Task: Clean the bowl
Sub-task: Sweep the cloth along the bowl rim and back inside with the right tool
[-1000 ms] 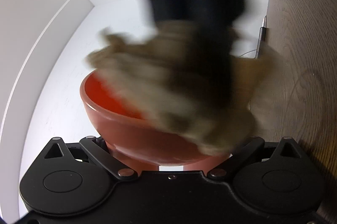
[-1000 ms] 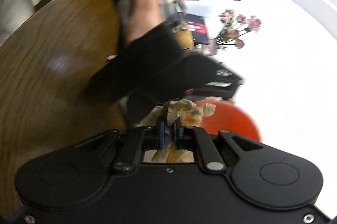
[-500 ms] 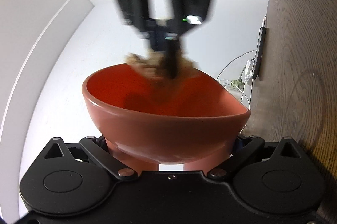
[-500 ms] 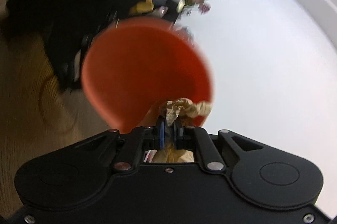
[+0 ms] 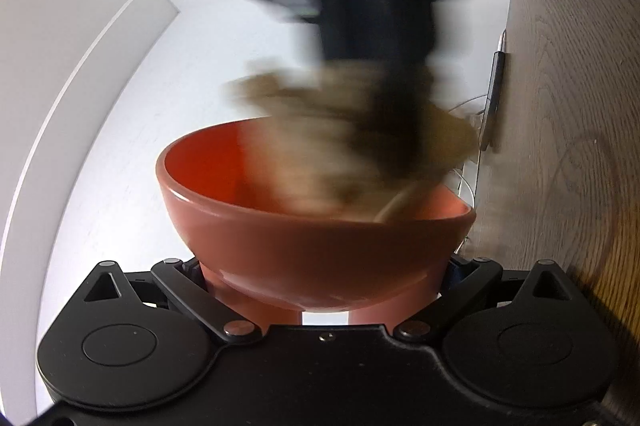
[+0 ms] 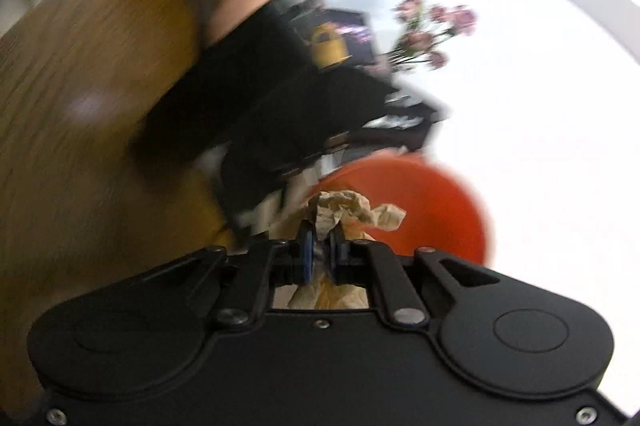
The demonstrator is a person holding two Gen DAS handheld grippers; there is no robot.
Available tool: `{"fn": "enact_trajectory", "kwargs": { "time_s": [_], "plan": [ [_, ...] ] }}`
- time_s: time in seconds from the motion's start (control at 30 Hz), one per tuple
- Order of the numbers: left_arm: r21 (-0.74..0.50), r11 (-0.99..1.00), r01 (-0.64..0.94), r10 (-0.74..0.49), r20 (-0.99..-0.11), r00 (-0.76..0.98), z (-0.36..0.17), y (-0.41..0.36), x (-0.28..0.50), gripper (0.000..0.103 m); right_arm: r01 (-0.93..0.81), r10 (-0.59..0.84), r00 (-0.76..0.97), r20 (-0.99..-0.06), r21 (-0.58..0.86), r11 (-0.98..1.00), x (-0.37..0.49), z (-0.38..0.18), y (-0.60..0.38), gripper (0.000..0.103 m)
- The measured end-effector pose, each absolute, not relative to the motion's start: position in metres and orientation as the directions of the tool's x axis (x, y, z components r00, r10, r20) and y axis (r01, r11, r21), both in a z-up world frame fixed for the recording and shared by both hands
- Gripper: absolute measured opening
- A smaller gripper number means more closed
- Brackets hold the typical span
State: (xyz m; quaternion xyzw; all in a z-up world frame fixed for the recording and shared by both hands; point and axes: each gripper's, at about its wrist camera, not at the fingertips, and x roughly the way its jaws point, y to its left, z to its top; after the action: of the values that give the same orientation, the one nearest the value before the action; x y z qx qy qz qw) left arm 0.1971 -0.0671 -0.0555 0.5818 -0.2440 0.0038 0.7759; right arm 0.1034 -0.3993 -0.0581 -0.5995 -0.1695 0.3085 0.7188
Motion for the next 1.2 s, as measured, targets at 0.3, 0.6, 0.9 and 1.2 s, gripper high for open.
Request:
{"fn": "enact_trajectory", "kwargs": {
  "time_s": [0.3,0.6,0.9,1.2],
  "plan": [
    [0.901,0.323,-0.29,-0.278,0.383,0.881,-0.056,-0.068,0.198,0.098,-0.144,0.538,0.842,-0.035,-0.976,0.161,0.153,-0.032,-0.402,0.009],
    [0.901,0.323,-0.29,-0.278,0.383,0.881,-0.056,-0.069,0.198,0.098,-0.282,0.507,0.834,-0.218,-0.958,0.053,0.157,-0.059,-0.397,0.009],
    [0.901,0.323,-0.29,-0.278,0.383,0.881,-0.056,-0.07,0.198,0.098,-0.266,0.52,0.835,-0.179,-0.959,0.097,0.146,-0.036,-0.39,0.009],
    [0.901,0.323,-0.29,-0.278,0.383,0.881,-0.056,-0.071,0.198,0.098,-0.147,0.46,0.887,-0.047,-0.972,0.184,0.16,-0.005,-0.396,0.009]
  ]
}}
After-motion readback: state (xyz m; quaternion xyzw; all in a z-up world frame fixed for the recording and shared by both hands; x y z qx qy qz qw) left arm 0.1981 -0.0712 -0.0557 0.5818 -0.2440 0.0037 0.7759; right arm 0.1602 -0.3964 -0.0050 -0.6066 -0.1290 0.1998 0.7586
